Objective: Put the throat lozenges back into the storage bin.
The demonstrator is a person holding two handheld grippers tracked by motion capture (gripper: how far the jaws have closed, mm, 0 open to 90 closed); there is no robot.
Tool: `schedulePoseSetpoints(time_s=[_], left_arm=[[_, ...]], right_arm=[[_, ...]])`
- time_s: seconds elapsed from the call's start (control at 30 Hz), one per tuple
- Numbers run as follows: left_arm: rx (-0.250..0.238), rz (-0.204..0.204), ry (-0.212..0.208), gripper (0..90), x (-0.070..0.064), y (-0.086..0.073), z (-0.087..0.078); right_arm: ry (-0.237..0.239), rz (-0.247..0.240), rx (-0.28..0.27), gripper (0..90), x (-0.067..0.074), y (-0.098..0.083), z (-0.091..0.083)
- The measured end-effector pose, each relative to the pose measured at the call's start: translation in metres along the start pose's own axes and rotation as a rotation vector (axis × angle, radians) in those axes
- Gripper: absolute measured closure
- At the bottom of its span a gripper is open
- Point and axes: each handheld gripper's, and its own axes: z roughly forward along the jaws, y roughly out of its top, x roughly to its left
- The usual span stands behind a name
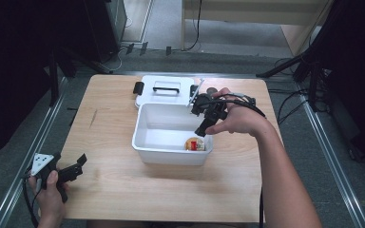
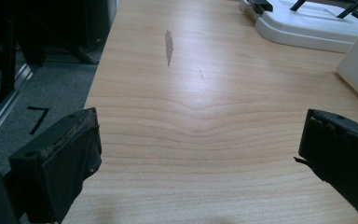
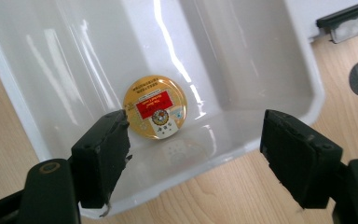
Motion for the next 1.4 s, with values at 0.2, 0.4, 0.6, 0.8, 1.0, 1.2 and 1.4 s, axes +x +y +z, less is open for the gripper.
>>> schedulePoseSetpoints(time_s=[0.2,0.4,0.6,0.8,1.0,1.2,1.4], left_arm=[[0.001,0.000,0.000,0.0,0.000,0.000,0.000],[0.002,0.003,0.000,0.0,0.000,0.000,0.000],[0.003,0.006,0.001,0.0,0.000,0.000,0.000],[0.002,0.004,0.001,0.0,0.000,0.000,0.000],[0.004,0.007,0.001,0.0,0.000,0.000,-0.001],[0.008,0.013,0.001,0.0,-0.001,0.000,-0.001],[0.004,0.010,0.002,0.0,-0.001,0.000,-0.001]], right_arm=[[-0.022,0.054,-0.030,22.1,-0.007,-0.012,-0.012],[-0.043,0.122,-0.057,20.4,-0.014,-0.031,-0.018],[-0.069,0.241,-0.096,16.3,-0.021,-0.058,-0.019],[-0.097,0.328,-0.122,13.5,-0.026,-0.084,-0.018],[-0.088,0.404,-0.172,4.9,-0.028,-0.118,-0.015],[-0.103,0.482,-0.203,2.4,-0.026,-0.151,-0.011],[-0.140,0.581,-0.255,0.0,-0.023,-0.185,-0.005]])
